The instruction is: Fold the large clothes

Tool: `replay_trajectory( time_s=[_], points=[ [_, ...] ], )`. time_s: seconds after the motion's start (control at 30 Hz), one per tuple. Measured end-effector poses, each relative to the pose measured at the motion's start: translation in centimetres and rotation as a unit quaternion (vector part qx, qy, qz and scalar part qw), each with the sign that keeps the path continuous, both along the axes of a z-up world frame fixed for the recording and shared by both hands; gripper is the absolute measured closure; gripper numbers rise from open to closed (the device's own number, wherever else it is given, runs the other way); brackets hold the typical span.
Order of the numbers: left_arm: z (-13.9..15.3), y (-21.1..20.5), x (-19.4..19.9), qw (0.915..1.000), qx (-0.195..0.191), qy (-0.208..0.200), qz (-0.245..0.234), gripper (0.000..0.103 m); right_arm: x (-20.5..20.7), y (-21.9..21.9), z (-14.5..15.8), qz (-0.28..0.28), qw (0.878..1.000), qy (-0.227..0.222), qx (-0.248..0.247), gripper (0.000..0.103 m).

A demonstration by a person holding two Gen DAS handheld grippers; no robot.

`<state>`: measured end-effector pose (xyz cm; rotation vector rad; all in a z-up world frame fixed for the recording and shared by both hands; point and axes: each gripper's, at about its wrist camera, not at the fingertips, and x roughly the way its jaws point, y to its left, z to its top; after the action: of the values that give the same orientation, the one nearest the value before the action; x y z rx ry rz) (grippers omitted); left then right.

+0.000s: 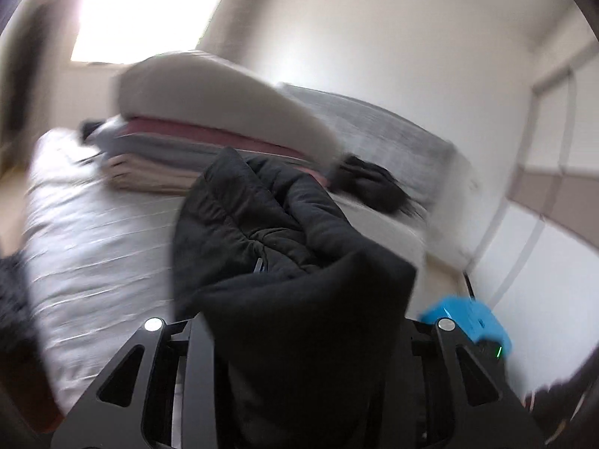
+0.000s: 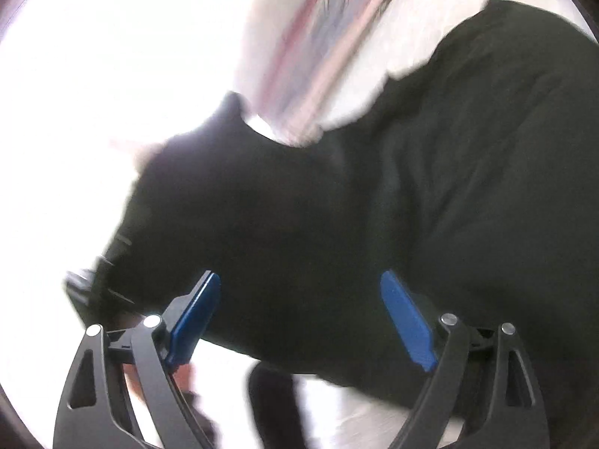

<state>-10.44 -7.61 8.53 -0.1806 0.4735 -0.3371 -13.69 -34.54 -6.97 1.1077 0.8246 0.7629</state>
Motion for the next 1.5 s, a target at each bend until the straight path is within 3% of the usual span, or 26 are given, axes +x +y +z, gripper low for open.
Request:
replay_trajectory(
  time_s=[0.13,0.2,0.27,0.3,0.33,0.37,0.5,0.57,0.63,0.67,0.77,0.87,0.9,0.93,0.97,1.0,1.03,1.07,1.13,1.2,1.23,1.27,1.33,1.4,1.47,1.5],
  points=[
    [-2.8,-11.2,-0.2,0.9933,0.058,0.014,-0.099,0.072,-1.5,-9.1,-0.1,-0.062,0.996,-0.002,0.072,0.009],
    [-6.0,-16.2,0.1,0.9821,0.100,0.049,-0.152,0.072,-2.3,-12.4,-1.9,-0.081,0.992,0.018,0.097,0.009],
    [-10.1,-20.6,0.5,0.9639,0.153,0.095,-0.196,0.071,-1.9,-14.9,-5.1,-0.079,0.987,0.053,0.128,0.009],
    [-13.1,-22.9,0.7,0.9449,0.196,0.138,-0.222,0.070,-1.7,-15.4,-6.4,-0.076,0.985,0.069,0.139,0.008],
    [-15.1,-24.2,0.5,0.9317,0.228,0.156,-0.236,0.067,-1.3,-15.5,-7.9,-0.068,0.982,0.094,0.147,0.008],
    [-16.0,-25.1,-0.3,0.9231,0.259,0.147,-0.243,0.063,-1.2,-15.6,-8.7,-0.062,0.982,0.102,0.149,0.008],
    [-15.3,-25.4,-2.6,0.9007,0.312,0.125,-0.275,0.048,-1.4,-15.0,-9.8,-0.033,0.983,0.101,0.151,0.008],
    [-14.1,-24.9,-3.4,0.8920,0.317,0.139,-0.291,0.044,-0.4,-15.0,-9.8,-0.025,0.983,0.097,0.156,0.007],
    [-12.6,-23.3,-4.0,0.8887,0.306,0.151,-0.306,0.042,0.0,-14.7,-9.5,-0.016,0.984,0.094,0.153,0.007],
    [-11.6,-22.2,-4.9,0.8899,0.296,0.151,-0.312,0.042,2.0,-15.0,-9.4,-0.010,0.985,0.090,0.150,0.007],
    [-9.4,-19.0,-6.0,0.8985,0.249,0.161,-0.324,0.037,3.1,-14.5,-7.8,0.009,0.990,0.079,0.118,0.007],
    [-7.6,-14.4,-5.9,0.9198,0.183,0.169,-0.303,0.034,5.1,-13.8,-6.8,0.024,0.995,0.080,0.054,0.007],
    [-7.0,-12.2,-5.2,0.9321,0.160,0.168,-0.278,0.033,5.9,-13.5,-6.6,0.031,0.996,0.078,0.036,0.007],
    [-6.8,-11.3,-5.0,0.9390,0.150,0.165,-0.262,0.033,6.5,-13.2,-6.3,0.037,0.997,0.066,0.024,0.008],
    [-6.5,-9.2,-4.1,0.9504,0.126,0.164,-0.232,0.032,6.7,-12.4,-5.1,0.050,0.998,0.040,0.001,0.013],
    [-6.3,-7.7,-3.3,0.9563,0.107,0.170,-0.212,0.030,7.1,-11.6,-4.0,0.059,0.998,0.018,-0.015,0.018],
    [-6.3,-6.1,-2.4,0.9617,0.080,0.180,-0.190,0.029,6.8,-10.9,-2.4,0.070,0.997,-0.011,-0.034,0.036],
    [-6.4,-5.1,-1.8,0.9646,0.059,0.187,-0.176,0.028,6.4,-10.5,-1.4,0.078,0.996,-0.026,-0.041,0.052],
    [-7.2,-2.9,-0.4,0.9676,0.014,0.201,-0.151,0.027,6.0,-10.4,-0.8,0.086,0.994,-0.039,-0.053,0.062],
    [-8.6,-2.1,0.4,0.9670,0.005,0.213,-0.140,0.027,6.2,-10.8,-1.6,0.076,0.991,-0.019,-0.107,0.062],
    [-9.3,-2.0,0.6,0.9650,0.000,0.220,-0.143,0.027,6.4,-10.7,-2.9,0.063,0.981,0.012,-0.181,0.062],
    [-10.2,-2.1,0.9,0.9619,-0.007,0.227,-0.152,0.027,6.2,-11.1,-3.6,0.051,0.975,0.032,-0.214,0.062],
    [-11.1,-2.6,0.9,0.9641,0.003,0.218,-0.151,0.026,5.0,-12.1,-3.6,0.019,0.977,0.035,-0.211,0.059],
    [-11.2,-3.3,0.4,0.9662,0.021,0.204,-0.156,0.018,3.2,-12.7,-1.1,-0.020,0.976,-0.004,-0.218,0.051],
    [-11.2,-4.0,0.4,0.9672,0.038,0.198,-0.154,0.016,1.4,-12.5,0.9,-0.013,0.984,-0.053,-0.167,0.023],
    [-11.1,-4.1,0.5,0.9671,0.041,0.197,-0.155,0.016,0.8,-12.3,1.7,0.000,0.987,-0.066,-0.149,0.021]
  ],
)
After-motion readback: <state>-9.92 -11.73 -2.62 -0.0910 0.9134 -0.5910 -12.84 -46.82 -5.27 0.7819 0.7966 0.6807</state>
